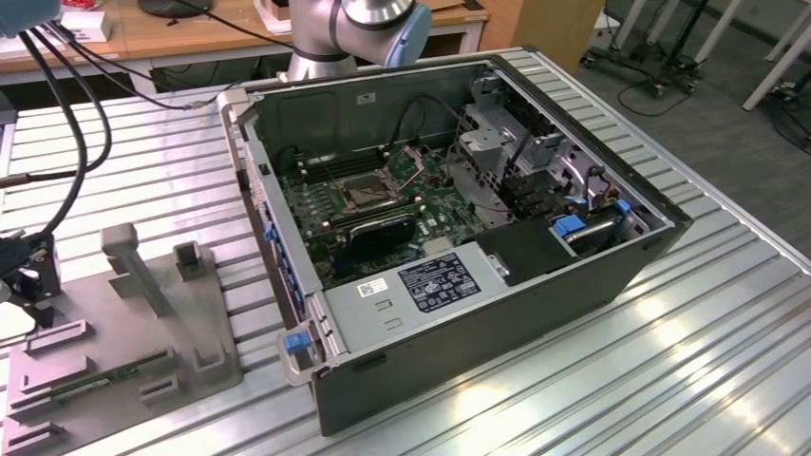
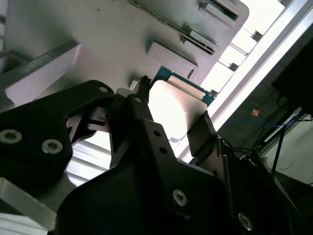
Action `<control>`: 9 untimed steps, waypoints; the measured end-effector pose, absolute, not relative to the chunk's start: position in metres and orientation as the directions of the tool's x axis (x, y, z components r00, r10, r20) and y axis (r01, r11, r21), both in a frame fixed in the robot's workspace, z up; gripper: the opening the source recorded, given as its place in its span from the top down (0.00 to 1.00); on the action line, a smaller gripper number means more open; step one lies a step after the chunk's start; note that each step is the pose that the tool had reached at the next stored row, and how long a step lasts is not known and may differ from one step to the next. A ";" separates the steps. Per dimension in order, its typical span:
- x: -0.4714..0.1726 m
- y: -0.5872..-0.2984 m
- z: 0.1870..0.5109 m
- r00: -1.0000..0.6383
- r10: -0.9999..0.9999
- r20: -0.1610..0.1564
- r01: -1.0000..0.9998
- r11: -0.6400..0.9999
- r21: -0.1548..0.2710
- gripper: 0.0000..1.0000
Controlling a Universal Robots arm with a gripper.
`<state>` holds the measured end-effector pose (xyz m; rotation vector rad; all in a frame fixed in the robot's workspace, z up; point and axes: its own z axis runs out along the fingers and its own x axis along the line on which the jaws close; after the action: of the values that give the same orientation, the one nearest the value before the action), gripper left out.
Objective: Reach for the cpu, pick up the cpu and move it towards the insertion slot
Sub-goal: 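Pick up the cpu and move it towards the insertion slot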
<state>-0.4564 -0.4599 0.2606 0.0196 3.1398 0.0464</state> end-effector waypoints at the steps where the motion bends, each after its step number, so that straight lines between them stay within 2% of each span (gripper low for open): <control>1: -0.456 -0.460 0.261 -1.000 0.012 -0.001 0.012 0.999 0.030 0.45; 9: -0.456 -0.460 0.262 -1.000 0.012 -0.001 0.012 0.999 0.030 0.45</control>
<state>-0.4563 -0.4599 0.2619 0.0195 3.1399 0.0463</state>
